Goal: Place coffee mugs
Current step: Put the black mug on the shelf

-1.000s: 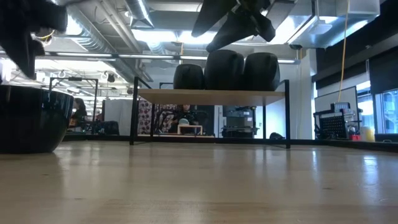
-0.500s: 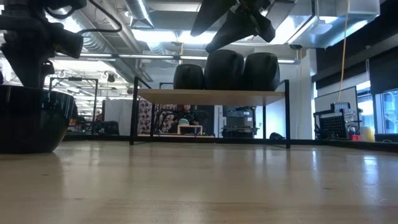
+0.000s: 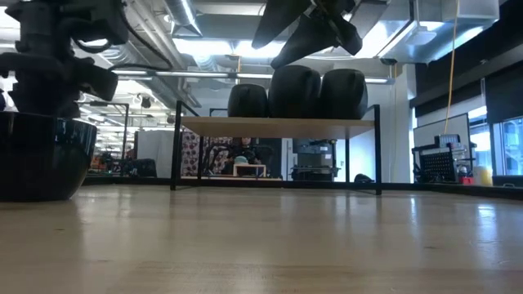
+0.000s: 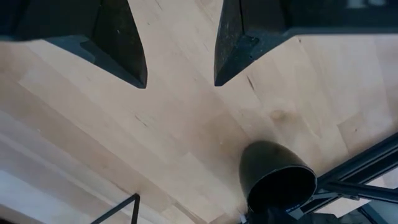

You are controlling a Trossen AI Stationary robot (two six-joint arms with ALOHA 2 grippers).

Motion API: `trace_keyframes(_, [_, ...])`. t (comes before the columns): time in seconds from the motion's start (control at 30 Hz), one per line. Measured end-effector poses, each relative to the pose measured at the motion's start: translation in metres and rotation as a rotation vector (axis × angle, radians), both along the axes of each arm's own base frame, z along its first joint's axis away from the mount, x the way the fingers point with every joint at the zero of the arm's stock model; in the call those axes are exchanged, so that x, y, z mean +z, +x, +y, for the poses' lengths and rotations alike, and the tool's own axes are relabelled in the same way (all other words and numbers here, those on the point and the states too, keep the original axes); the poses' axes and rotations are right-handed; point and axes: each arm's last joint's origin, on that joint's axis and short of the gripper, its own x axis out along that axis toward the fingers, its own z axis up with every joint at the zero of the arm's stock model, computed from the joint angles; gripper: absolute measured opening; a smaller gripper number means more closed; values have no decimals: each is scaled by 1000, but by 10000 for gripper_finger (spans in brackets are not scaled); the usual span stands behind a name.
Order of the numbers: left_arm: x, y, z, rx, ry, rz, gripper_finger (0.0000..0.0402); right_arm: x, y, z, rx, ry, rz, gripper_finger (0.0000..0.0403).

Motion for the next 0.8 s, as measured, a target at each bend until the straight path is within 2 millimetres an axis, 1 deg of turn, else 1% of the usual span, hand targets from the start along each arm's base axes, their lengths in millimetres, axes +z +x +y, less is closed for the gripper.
trace_keyframes(0.1, [-3,4,0,-27,5,9,108,0,0,0,1,-11,1,175])
trace_keyframes(0.27, [-6,10,0,-57,11,-4,32,-1,-1,-1,1,-18,15,175])
trace_keyframes(0.3, [-6,11,0,-62,13,-11,23,-1,-2,-1,1,-23,28,175])
trace_keyframes(0.4, [-5,15,-1,-58,6,-52,22,-5,-6,-2,17,-48,91,175])
trace_keyframes(0.47, [-4,16,-1,-28,-8,-64,23,-8,-8,-2,53,-55,137,175])
trace_keyframes(0.57, [-2,17,-2,21,-28,-72,23,-8,-8,-1,109,-73,160,175])
trace_keyframes(0.63, [4,22,-5,31,-37,-112,23,-8,-8,-1,144,-99,176,175])
trace_keyframes(0.7, [15,31,-10,38,-40,-195,23,-10,-9,1,181,-130,192,175])
trace_keyframes(0.8, [32,42,-15,66,-25,-294,23,-20,-13,0,222,-165,240,175])
